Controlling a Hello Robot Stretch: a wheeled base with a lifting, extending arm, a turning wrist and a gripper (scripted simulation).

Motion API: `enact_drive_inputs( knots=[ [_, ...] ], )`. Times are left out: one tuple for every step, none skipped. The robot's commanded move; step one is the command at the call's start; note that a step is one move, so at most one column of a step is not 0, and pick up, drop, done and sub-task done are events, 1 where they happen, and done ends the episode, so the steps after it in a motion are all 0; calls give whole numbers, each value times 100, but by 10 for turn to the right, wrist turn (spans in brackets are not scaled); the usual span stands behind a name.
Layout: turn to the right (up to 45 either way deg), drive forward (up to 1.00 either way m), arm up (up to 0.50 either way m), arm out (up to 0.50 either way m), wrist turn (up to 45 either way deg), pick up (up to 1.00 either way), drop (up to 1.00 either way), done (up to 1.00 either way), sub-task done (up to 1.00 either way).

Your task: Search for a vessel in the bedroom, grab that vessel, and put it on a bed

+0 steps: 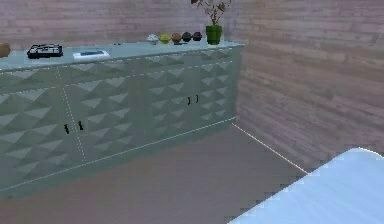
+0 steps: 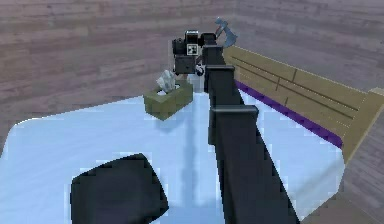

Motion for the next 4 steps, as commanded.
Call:
enact_drive_inputs(
  knots=[
    [0, 0, 0, 0, 30, 0, 0, 0, 0],
    [0, 0, -26, 0, 0, 0, 0, 0, 0],
    [0, 0, -32, 0, 0, 0, 0, 0, 0],
    [0, 0, 0, 0, 0, 0, 100, 0, 0]
  ],
)
